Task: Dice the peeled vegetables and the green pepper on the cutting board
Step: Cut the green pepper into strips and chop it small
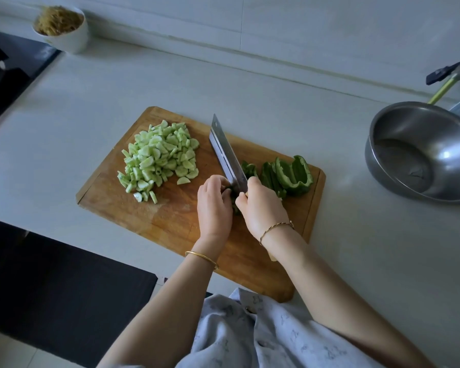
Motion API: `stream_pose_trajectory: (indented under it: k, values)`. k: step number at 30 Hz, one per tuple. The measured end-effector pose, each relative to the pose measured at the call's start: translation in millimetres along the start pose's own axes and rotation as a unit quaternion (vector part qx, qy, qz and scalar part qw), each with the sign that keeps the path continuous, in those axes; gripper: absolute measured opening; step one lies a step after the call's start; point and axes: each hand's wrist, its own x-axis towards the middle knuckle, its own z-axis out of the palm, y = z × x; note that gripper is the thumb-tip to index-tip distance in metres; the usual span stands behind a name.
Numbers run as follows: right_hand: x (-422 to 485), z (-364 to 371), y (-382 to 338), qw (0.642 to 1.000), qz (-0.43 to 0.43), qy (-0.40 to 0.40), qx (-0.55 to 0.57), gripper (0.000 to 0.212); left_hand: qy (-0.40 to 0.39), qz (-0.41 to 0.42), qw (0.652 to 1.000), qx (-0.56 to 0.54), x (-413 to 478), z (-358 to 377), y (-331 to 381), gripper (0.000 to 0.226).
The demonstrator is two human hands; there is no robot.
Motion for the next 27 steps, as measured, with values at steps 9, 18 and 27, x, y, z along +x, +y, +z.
stream_pose_trajectory:
  k: [9, 18, 27]
  values:
    - [10.9, -7.1, 20.0, 0.974, 0.057, -0.001, 0.22, 0.011, -0.019, 0.026, 0.999, 0.01, -0.6, -6.3, -5.6, 0.01]
    - [-10.9, -10.4, 22.7, 0.984, -0.004, 0.034, 0.173, 0.026, -0.029, 0.011, 0.999, 0.008, -8.2, -12.1, -10.3, 0.021]
    - [-16.2, -5.3, 18.4, 0.994, -0.005, 0.013, 0.107, 0.019, -0.011, -0.035, 0.999, -0.015, 2.7, -6.6, 2.2, 0.021]
